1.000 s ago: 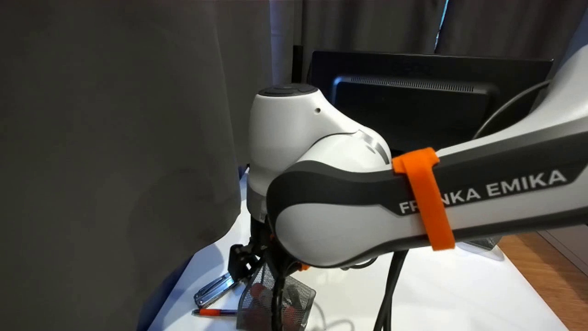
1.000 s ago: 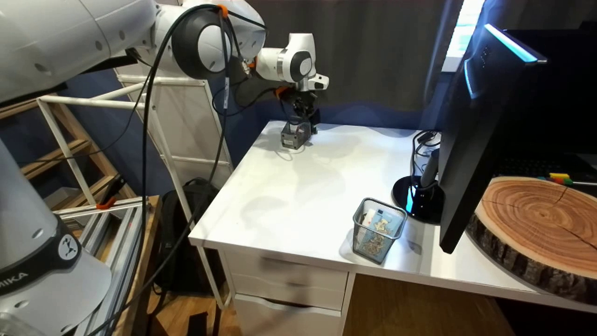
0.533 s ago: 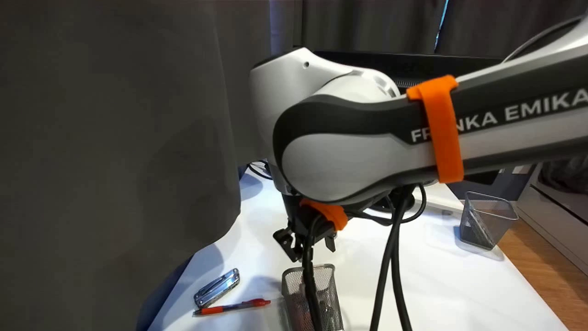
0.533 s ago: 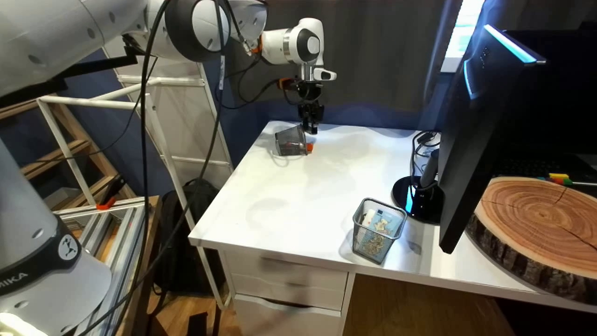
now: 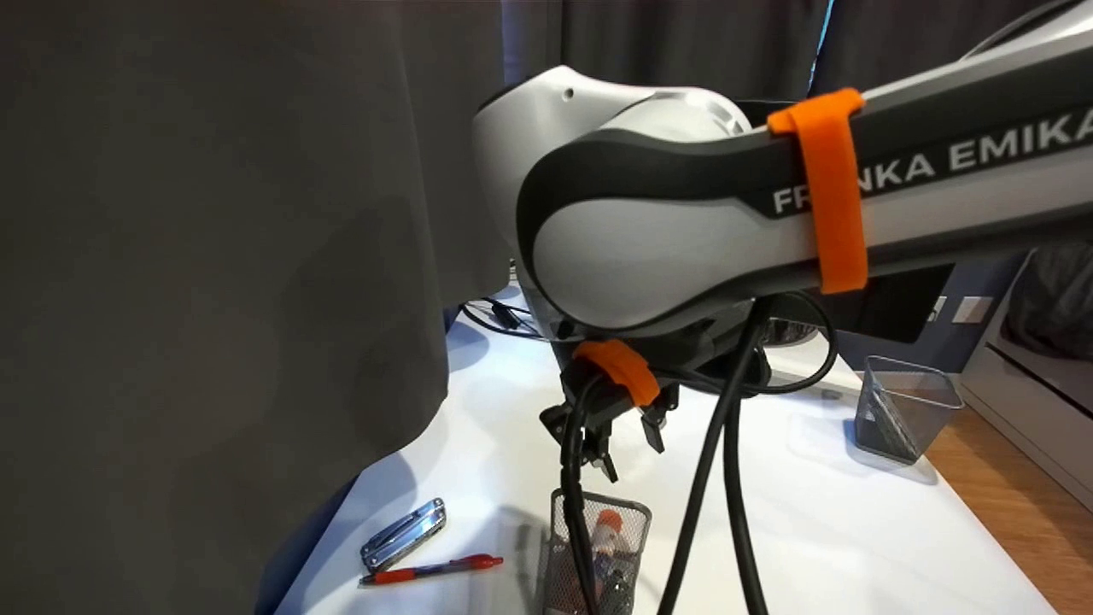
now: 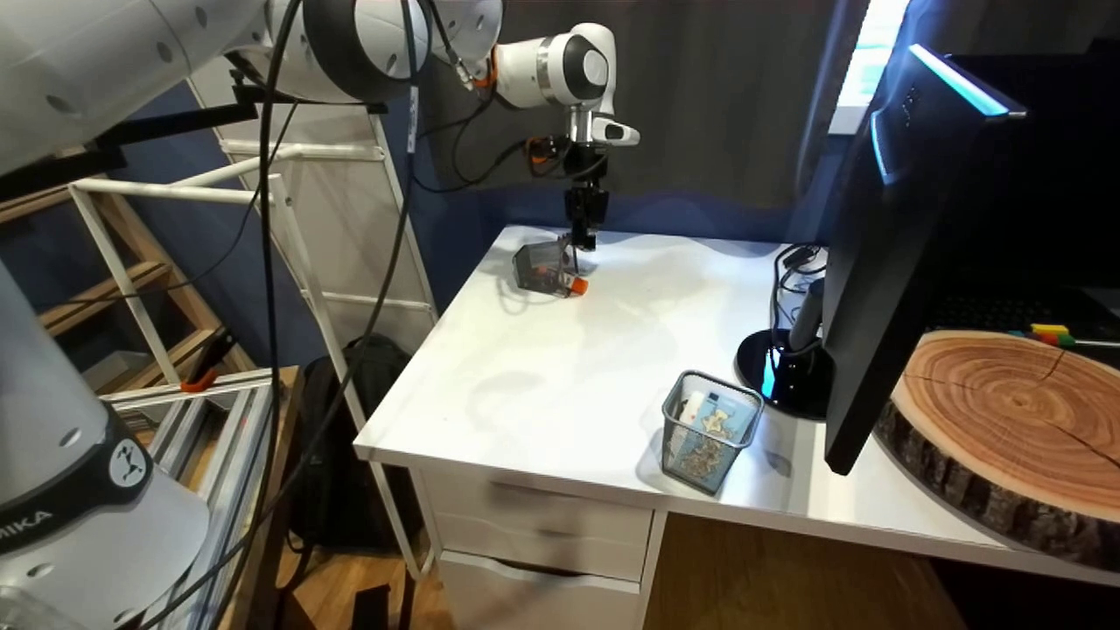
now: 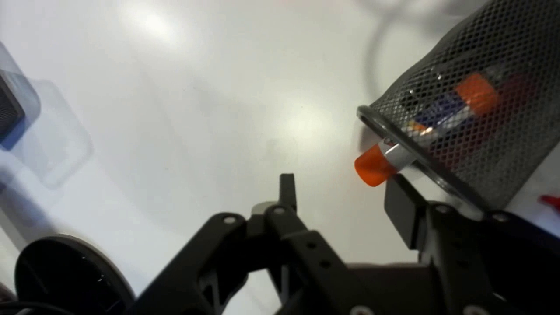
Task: Put the container upright
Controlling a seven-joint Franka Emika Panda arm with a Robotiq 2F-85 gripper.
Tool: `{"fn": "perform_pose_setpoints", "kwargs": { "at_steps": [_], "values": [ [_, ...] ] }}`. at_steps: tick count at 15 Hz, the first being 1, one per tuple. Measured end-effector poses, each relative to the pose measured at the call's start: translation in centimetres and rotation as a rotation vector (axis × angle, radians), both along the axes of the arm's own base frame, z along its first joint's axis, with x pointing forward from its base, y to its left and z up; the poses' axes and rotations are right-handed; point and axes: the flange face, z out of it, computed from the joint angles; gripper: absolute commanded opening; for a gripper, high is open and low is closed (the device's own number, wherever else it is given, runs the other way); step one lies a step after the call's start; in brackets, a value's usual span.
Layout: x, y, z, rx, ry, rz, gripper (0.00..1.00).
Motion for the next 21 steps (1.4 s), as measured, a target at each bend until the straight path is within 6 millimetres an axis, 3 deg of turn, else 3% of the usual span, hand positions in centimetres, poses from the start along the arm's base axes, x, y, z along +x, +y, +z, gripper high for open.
{"fn": "perform_pose_setpoints", "kwargs": {
  "at_steps": [3,7,9,11,14,21],
  "values": [
    [1.2,-0.4,3.2,0.057,-0.044,-0.034,1.0],
    [2.6,-1.0,9.0,0.259,-0.089,0.003,1.0],
    [3.2,-2.0,10.2,0.359,-0.092,0.022,1.0],
    [4.0,-3.4,9.4,0.459,-0.101,0.047,1.0],
    [4.2,-4.8,6.6,0.559,-0.121,0.086,1.0],
    [4.2,-4.7,5.9,0.625,-0.077,0.119,1.0]
  ]
}}
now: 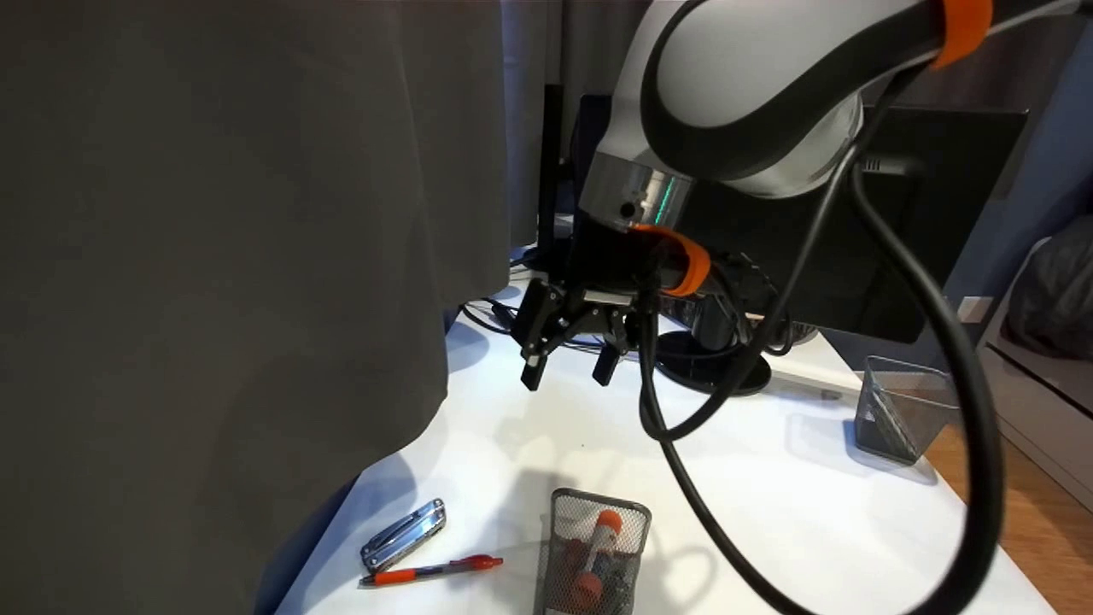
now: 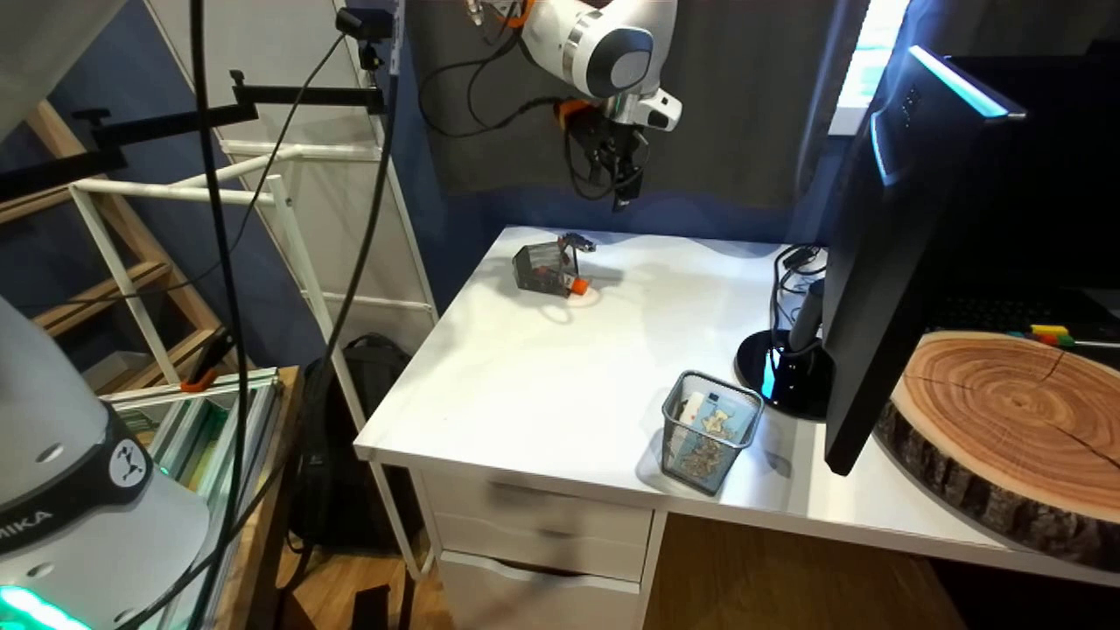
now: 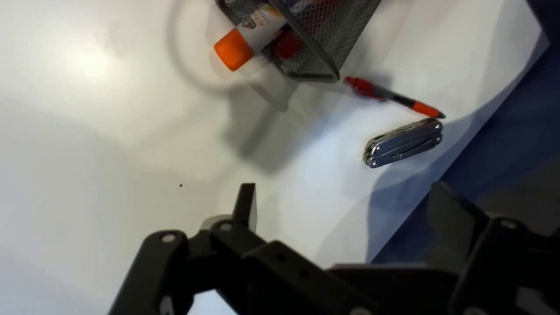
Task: Put the container upright
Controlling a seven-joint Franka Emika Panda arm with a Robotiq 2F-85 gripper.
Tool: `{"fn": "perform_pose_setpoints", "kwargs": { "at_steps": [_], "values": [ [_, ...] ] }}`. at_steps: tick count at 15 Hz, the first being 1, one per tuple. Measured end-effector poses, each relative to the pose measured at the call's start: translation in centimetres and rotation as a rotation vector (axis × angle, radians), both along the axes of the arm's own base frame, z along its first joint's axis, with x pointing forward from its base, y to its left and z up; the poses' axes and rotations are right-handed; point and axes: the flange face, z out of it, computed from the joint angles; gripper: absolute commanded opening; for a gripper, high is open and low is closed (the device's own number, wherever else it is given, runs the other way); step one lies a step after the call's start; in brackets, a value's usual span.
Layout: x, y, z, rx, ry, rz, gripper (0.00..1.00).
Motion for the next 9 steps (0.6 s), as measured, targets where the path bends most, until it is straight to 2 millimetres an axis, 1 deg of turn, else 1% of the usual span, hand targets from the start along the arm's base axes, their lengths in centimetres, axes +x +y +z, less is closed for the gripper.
{"fn": "perform_pose_setpoints", "kwargs": {
  "at_steps": [1,3,7,9],
  "values": [
    [0.0,-0.5,-0.6,0.032,0.019,0.033,1.0],
    [0.3,-2.2,-2.4,0.084,0.038,0.12,1.0],
    [0.3,-5.8,-7.2,0.176,0.035,0.307,1.0],
    [0.0,-6.3,-9.0,0.232,0.04,0.394,1.0]
  ]
}}
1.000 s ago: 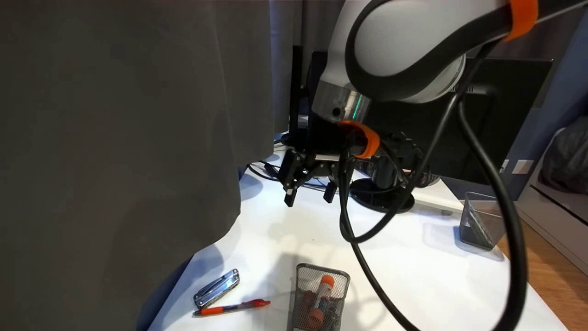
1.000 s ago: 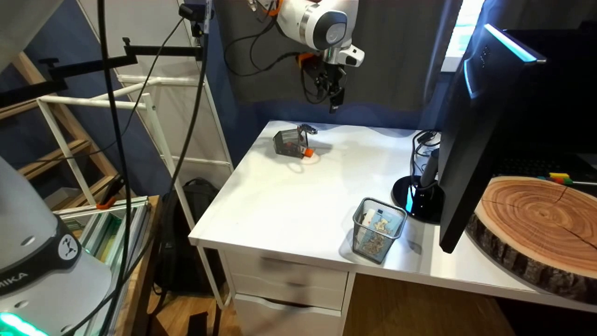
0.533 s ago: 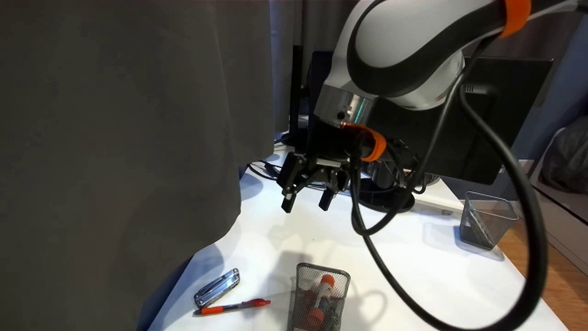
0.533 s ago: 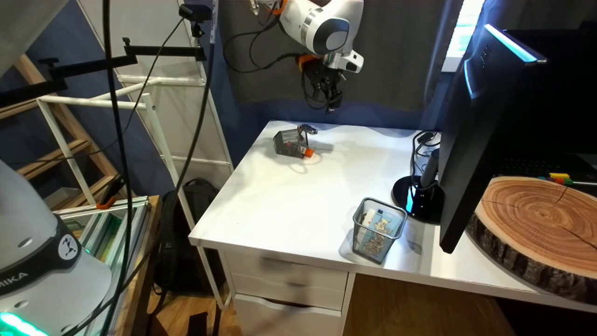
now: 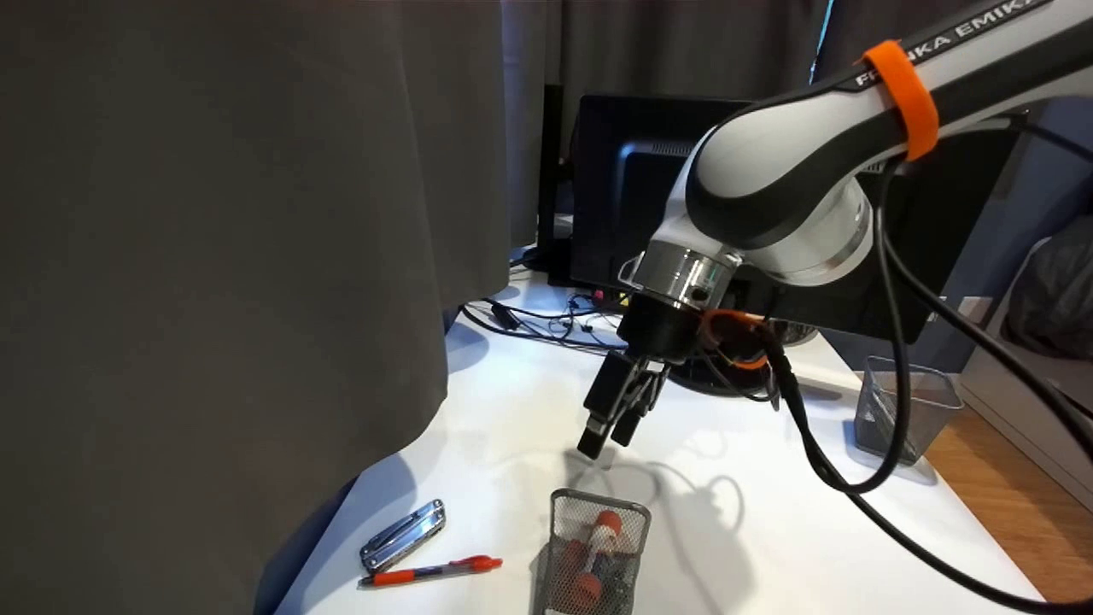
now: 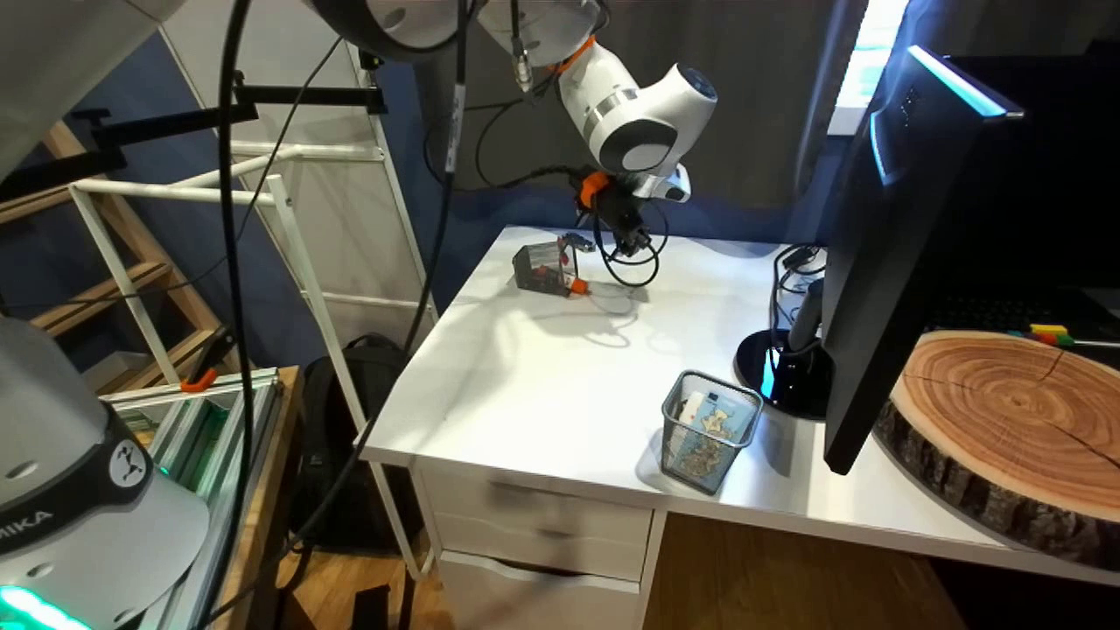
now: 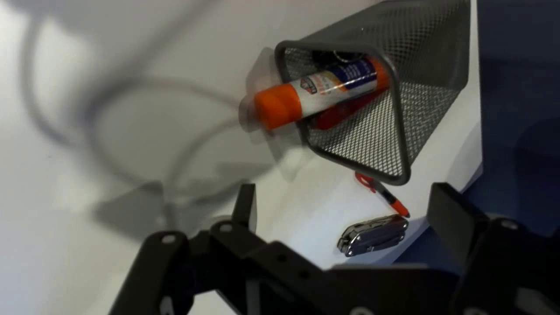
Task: Put the container upright
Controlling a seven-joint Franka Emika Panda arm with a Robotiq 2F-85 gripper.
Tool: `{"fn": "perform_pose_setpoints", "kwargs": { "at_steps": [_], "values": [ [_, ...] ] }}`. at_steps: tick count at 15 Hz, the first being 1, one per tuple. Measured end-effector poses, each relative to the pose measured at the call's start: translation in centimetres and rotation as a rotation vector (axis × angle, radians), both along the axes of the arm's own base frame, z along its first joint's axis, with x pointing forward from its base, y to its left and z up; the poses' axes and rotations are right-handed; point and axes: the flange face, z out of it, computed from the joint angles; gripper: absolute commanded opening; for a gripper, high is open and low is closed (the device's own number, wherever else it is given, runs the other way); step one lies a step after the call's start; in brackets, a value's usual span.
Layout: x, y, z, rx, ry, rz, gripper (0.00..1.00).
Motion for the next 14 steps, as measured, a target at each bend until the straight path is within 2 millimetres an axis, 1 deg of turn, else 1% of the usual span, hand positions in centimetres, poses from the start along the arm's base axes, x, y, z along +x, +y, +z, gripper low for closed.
{"fn": "perform_pose_setpoints", "kwargs": {
  "at_steps": [2,4,6,8,11,12,13,14],
  "values": [
    [-0.7,0.6,-0.7,0.056,0.004,0.083,1.0],
    [-1.6,1.5,-0.5,0.113,0.028,0.161,1.0],
    [-2.5,1.7,-0.6,0.168,0.074,0.236,1.0],
    [-3.3,1.1,-1.4,0.214,0.132,0.301,1.0],
    [-4.0,-0.3,-3.2,0.3,0.212,0.385,1.0],
    [-4.1,-0.7,-3.7,0.334,0.236,0.412,0.75],
    [-4.2,-1.0,-4.1,0.368,0.262,0.438,0.72],
    [-4.3,-1.2,-4.4,0.403,0.286,0.462,0.66]
  ]
}}
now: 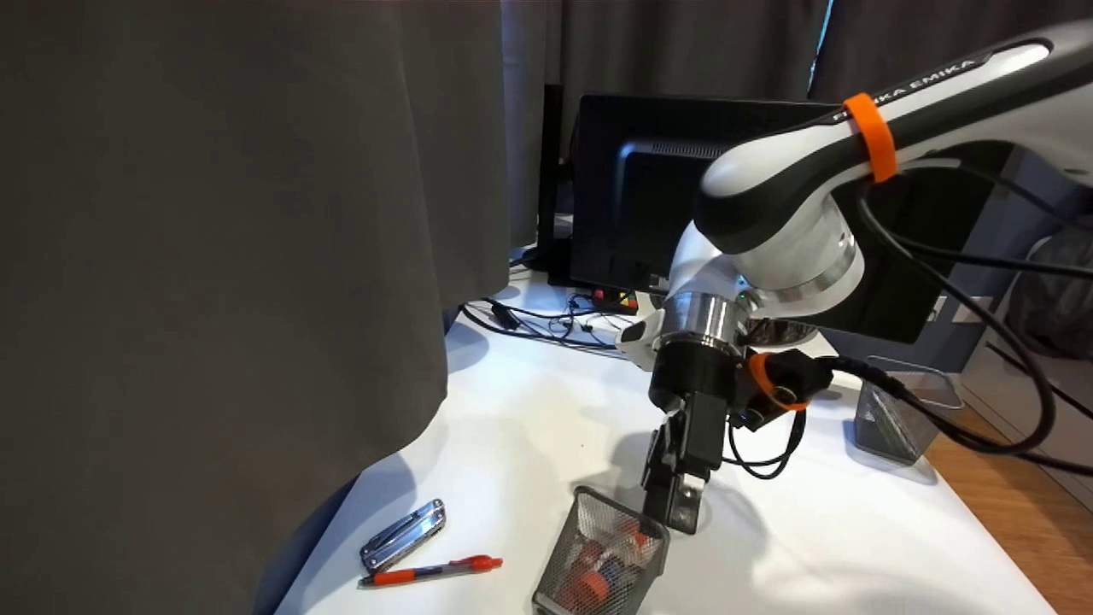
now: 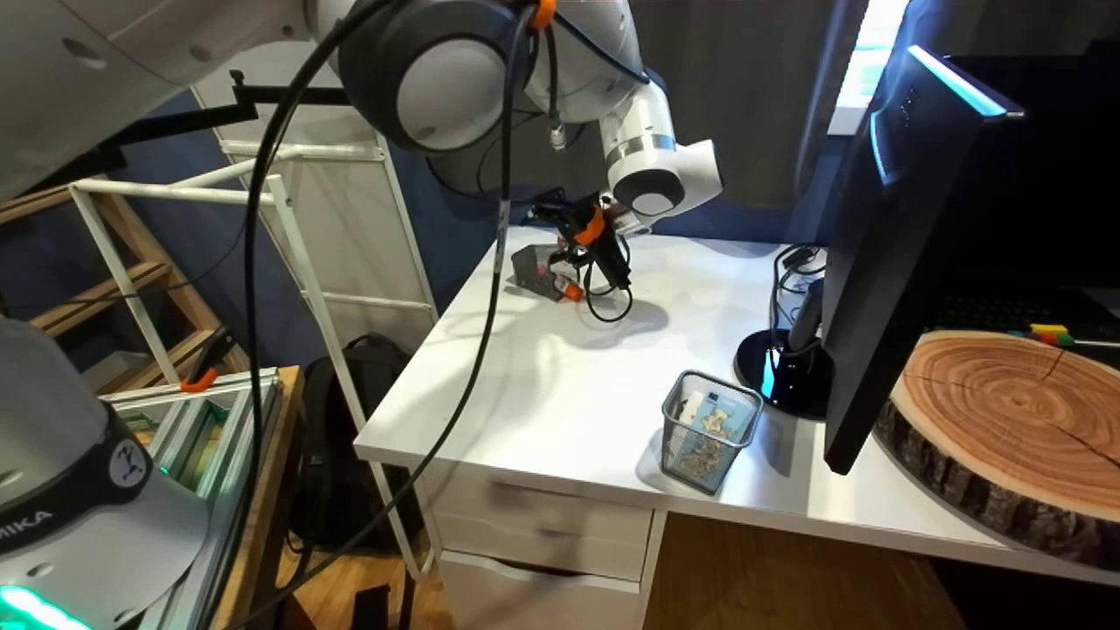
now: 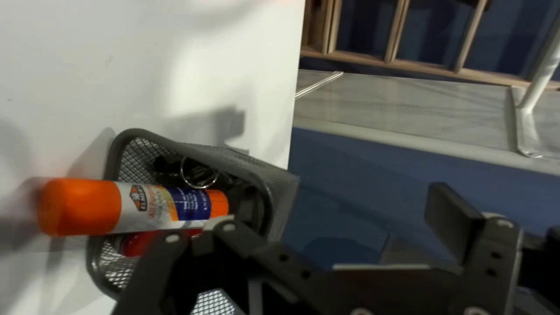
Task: Put the container upright
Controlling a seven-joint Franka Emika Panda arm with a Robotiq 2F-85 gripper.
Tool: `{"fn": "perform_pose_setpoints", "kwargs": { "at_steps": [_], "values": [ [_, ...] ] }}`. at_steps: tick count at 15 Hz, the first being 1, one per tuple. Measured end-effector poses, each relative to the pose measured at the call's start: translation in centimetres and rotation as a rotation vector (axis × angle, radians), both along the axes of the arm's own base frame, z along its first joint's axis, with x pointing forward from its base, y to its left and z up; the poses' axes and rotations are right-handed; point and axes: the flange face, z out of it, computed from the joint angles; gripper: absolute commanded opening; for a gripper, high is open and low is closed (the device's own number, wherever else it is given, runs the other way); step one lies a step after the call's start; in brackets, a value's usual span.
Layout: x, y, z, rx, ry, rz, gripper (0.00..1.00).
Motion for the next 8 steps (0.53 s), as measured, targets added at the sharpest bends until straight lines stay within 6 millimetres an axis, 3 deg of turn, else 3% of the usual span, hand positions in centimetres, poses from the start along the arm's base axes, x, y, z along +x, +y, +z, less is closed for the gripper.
{"fn": "perform_pose_setpoints", "kwargs": {
  "at_steps": [4,8],
  "values": [
    [0.4,-0.1,-0.6,0.131,0.107,0.024,0.38],
    [2.4,0.8,-1.4,0.07,0.137,-0.162,0.1]
  ]
}}
